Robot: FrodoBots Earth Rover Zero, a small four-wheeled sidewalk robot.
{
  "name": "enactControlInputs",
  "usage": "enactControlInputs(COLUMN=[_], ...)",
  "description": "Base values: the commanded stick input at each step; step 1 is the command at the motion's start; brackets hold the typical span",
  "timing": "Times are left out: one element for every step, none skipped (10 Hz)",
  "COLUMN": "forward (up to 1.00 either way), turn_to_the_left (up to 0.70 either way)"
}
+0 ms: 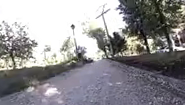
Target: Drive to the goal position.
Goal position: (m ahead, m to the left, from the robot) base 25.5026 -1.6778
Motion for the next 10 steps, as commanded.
enactControlInputs(forward=[1.00,1.00,1.00,1.00,1.00,1.00,1.00,1.00,1.00,1.00], turn_to_the_left=[0.00,0.00,0.00,0.00,0.00,0.00,0.00,0.00,0.00,0.00])
